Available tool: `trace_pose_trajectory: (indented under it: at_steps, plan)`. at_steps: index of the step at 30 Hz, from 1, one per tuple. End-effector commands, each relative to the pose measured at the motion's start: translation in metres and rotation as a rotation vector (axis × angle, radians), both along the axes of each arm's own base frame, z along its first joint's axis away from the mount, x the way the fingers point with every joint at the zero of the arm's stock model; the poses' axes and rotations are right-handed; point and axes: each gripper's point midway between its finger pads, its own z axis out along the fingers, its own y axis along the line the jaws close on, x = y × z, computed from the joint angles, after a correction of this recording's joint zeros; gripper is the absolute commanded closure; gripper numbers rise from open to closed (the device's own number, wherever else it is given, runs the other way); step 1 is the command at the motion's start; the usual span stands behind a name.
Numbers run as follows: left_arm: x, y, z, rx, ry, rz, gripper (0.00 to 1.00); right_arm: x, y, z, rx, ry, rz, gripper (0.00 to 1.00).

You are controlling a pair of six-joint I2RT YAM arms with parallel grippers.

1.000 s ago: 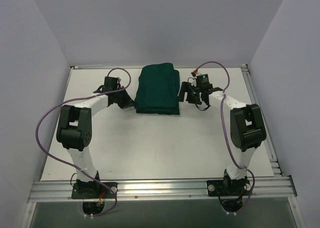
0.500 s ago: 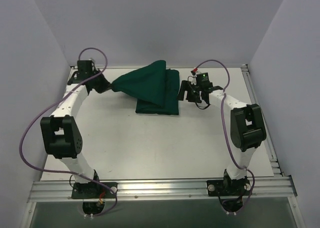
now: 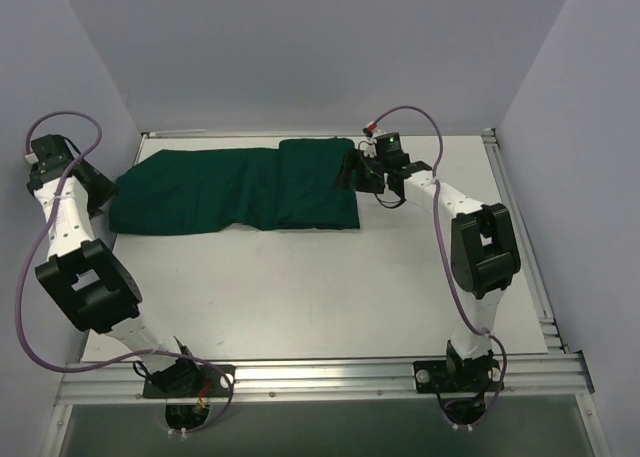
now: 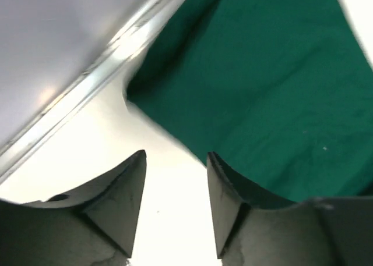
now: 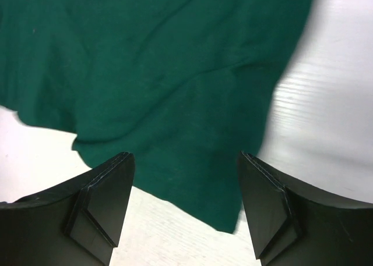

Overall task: Open and lay out the surgical kit
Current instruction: Open the surgical kit at the center of the board.

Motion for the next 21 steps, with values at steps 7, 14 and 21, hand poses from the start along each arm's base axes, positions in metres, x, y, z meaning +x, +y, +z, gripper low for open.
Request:
trace_pose_trajectory:
  at_steps: [7,14,21]
  plan:
    - [-0.019,-0.025,-0.060,0.053,0.244,-0.103,0.31,-0.025,0.051,0.016,-0.007,0.029,0.040,0.29]
    - [-0.013,-0.084,-0.020,0.097,0.181,-0.209,0.06,-0.026,0.081,0.033,-0.195,0.000,0.042,0.35]
    - [-0.004,-0.162,0.024,-0.037,-0.025,-0.437,0.06,-0.019,0.064,0.048,-0.281,-0.047,-0.061,0.41]
